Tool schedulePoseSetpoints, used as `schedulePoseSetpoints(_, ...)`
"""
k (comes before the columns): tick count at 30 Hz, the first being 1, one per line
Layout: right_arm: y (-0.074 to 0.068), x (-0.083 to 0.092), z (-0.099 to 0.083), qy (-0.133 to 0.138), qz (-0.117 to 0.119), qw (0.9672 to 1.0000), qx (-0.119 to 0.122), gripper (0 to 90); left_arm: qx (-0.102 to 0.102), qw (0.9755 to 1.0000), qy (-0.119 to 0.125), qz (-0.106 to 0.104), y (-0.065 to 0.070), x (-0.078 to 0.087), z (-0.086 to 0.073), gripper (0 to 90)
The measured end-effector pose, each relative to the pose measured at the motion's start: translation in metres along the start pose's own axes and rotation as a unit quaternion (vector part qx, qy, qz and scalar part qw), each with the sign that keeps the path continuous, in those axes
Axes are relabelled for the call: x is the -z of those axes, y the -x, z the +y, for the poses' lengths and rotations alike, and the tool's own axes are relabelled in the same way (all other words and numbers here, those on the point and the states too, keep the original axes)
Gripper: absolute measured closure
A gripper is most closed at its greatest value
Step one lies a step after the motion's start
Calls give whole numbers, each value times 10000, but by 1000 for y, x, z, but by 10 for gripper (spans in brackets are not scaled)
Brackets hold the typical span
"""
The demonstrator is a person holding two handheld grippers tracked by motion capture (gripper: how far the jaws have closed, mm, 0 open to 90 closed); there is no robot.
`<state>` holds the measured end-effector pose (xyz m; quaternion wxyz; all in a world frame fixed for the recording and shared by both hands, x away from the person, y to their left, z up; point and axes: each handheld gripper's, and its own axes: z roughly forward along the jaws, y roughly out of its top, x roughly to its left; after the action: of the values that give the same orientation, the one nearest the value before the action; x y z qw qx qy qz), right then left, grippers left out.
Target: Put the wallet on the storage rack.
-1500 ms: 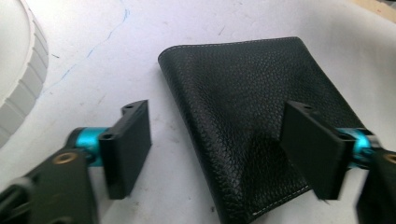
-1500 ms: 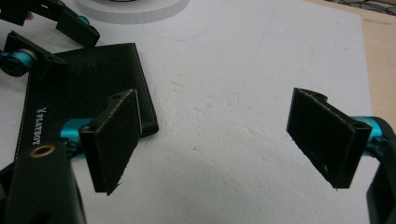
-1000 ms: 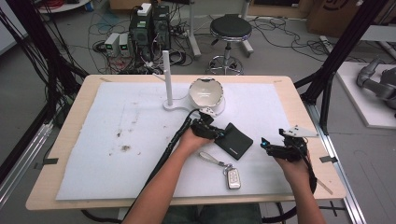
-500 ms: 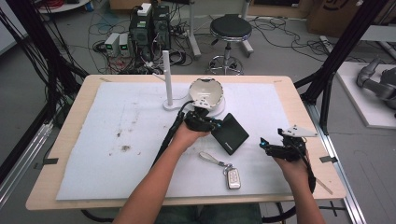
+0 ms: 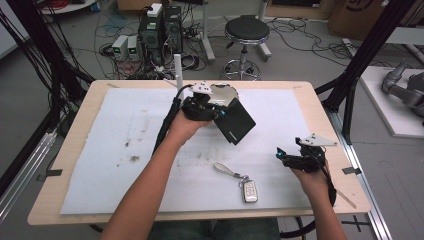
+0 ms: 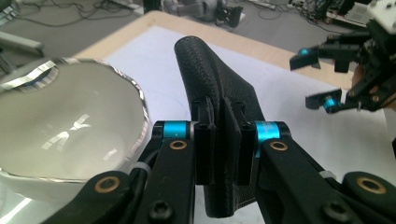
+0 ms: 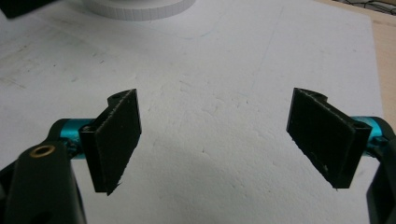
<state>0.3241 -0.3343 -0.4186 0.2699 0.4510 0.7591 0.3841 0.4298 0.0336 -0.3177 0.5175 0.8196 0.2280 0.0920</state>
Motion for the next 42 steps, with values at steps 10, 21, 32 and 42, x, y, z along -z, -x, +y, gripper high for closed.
schedulePoseSetpoints(10,2,1,0,19,3,10000,-21,179,37,9989,159,444,-25,24,19,825)
schedulePoseSetpoints(21,0,2,2,52,31,10000,16,179,-14,9970,61,769,-45,31,34,825)
schedulePoseSetpoints(32,4,1,-1,16,-1,10000,-52,179,127,9955,4,939,-65,14,34,825)
schedulePoseSetpoints(42,5,-1,-2,-23,9,10000,-48,179,72,9937,-150,1108,-77,0,30,824)
